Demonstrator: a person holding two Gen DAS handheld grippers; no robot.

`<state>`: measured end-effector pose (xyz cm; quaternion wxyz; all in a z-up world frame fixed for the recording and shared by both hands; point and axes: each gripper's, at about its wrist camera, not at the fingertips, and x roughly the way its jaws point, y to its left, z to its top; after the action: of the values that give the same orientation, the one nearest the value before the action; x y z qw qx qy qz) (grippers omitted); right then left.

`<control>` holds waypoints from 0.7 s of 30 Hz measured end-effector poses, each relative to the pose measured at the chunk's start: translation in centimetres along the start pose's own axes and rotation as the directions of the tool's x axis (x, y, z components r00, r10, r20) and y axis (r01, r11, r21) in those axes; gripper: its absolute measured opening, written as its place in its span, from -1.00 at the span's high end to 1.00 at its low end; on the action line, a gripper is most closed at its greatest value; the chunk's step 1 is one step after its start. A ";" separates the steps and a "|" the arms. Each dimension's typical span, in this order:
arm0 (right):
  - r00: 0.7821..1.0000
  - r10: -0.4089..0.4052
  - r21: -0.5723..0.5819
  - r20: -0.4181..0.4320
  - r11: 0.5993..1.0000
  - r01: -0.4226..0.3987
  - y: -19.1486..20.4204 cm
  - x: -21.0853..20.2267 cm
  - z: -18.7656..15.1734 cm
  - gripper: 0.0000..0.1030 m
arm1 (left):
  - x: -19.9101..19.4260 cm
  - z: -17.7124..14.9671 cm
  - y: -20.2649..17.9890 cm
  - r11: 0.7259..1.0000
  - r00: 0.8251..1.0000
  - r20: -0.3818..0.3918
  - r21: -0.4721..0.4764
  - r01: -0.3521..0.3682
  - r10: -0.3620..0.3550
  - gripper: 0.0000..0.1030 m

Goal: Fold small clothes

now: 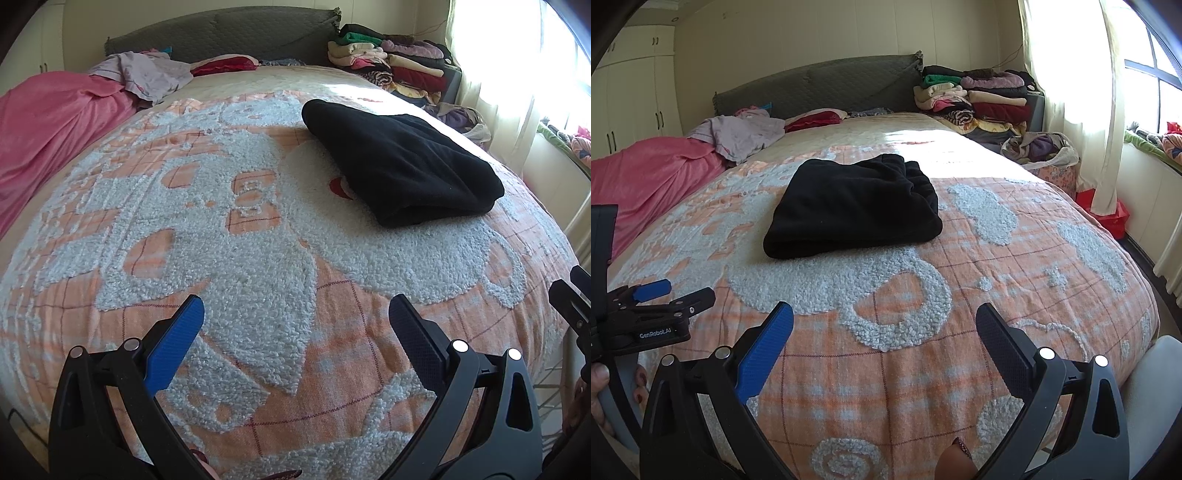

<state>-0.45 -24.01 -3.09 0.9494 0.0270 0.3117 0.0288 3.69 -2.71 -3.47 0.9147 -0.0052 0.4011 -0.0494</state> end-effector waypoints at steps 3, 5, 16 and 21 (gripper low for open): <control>1.000 0.001 -0.001 0.000 1.000 -0.001 0.0 0.0 0.0 -0.91 | 0.0 0.0 0.0 1.000 1.000 0.000 0.000 -0.003 0.003 -0.82; 1.000 0.001 0.000 -0.001 1.000 -0.001 0.0 0.0 0.0 -0.91 | 0.0 0.0 0.0 1.000 1.000 -0.002 0.001 -0.005 0.005 -0.82; 1.000 0.004 0.000 -0.007 1.000 -0.004 0.1 0.1 -0.1 -0.91 | -0.1 -0.1 0.0 1.000 1.000 -0.001 0.001 -0.009 0.009 -0.82; 1.000 0.003 0.000 -0.007 1.000 -0.003 0.2 0.1 -0.1 -0.91 | -0.1 0.0 0.0 1.000 1.000 -0.001 0.001 -0.009 0.009 -0.82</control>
<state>-0.41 -23.84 -3.23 0.9483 0.0273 0.3148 0.0304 3.63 -2.70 -3.45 0.9147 -0.0027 0.4016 -0.0453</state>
